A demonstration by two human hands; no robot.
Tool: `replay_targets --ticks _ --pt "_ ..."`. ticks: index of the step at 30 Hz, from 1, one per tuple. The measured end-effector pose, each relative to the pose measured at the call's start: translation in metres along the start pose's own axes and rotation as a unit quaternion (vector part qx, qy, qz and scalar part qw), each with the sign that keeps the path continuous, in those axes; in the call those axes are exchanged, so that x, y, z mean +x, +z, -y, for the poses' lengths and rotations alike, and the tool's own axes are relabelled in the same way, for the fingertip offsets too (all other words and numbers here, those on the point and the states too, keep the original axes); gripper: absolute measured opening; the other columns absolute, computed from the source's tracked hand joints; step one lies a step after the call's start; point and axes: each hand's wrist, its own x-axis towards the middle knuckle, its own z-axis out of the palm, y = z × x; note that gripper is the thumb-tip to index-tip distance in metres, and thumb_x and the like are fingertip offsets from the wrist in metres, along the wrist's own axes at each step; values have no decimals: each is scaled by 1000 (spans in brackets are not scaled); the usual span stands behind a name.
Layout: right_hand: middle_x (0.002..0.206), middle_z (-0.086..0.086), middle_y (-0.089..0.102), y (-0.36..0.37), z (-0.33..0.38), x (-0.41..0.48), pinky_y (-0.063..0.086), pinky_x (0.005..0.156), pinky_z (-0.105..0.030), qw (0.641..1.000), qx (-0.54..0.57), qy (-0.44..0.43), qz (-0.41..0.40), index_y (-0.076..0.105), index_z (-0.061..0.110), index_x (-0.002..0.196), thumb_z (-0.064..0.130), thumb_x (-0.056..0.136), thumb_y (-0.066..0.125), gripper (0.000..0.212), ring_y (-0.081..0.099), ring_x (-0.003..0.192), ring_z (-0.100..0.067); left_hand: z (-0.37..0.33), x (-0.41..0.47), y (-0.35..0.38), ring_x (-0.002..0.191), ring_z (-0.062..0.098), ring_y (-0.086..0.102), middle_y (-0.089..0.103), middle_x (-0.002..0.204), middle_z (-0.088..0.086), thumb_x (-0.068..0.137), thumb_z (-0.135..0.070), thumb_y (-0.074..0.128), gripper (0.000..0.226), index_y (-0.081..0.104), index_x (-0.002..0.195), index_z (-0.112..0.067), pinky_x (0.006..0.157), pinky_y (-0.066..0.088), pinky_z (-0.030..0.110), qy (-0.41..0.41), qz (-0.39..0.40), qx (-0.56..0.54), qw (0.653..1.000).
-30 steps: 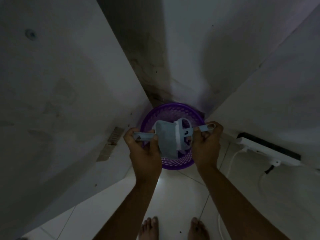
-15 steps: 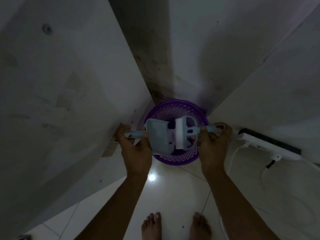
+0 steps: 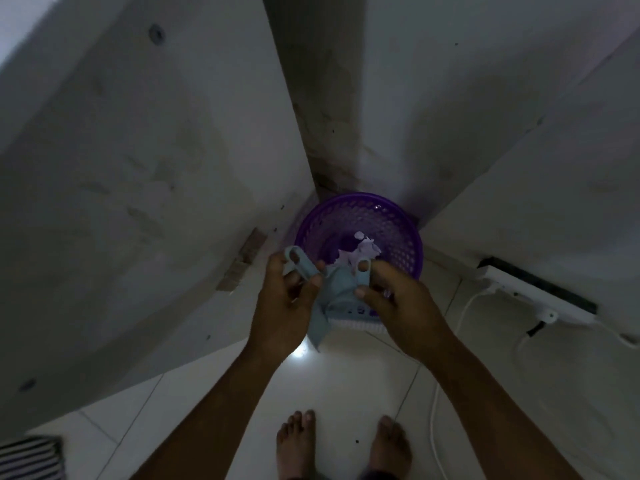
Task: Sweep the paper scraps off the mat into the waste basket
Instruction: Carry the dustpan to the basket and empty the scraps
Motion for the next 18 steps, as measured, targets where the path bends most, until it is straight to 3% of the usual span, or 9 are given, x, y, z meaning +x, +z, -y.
replay_targets --ticks 3,6,9,13,16,18 --pt "117 10 53 2 10 -1 42 88 -4 999 0 -26 -22 61 29 120 14 95 65 30 54 108 7 -11 -9 1 99 15 72 75 107 5 97 -19 61 31 53 126 -28 83 59 32 9 51 54 997" --pt "124 6 59 8 16 -7 48 91 -16 999 34 -19 2 61 29 124 23 97 62 28 57 113 0 -19 -18 4 99 11 71 76 106 0 100 -27 57 33 56 132 -32 83 59 27 0 70 45 997" --pt "116 9 66 21 28 -19 53 84 -23 999 40 3 4 61 28 124 29 99 58 25 63 104 -4 -23 -32 5 109 7 67 71 118 -8 103 -35 49 29 59 130 -39 91 56 26 -11 55 23 998" --pt "92 11 69 29 39 -31 55 73 -27 999 25 10 -33 66 24 100 37 94 62 15 66 85 -5 -30 -55 0 116 8 65 70 123 -14 102 -40 44 31 60 129 -42 94 52 25 -50 86 -59 993" --pt "82 8 68 35 47 -38 51 66 -21 1000 14 -1 -23 67 20 89 40 94 61 22 65 76 -7 -30 -67 -13 122 19 62 66 133 -2 101 -27 53 39 55 140 -32 103 48 37 -63 140 -88 984" --pt "78 5 67 39 51 -41 47 63 -19 999 28 0 -23 68 18 86 43 94 58 28 63 73 -8 -29 -73 -22 121 18 62 62 136 1 89 -12 64 61 51 143 -36 102 50 37 -53 158 -57 984"
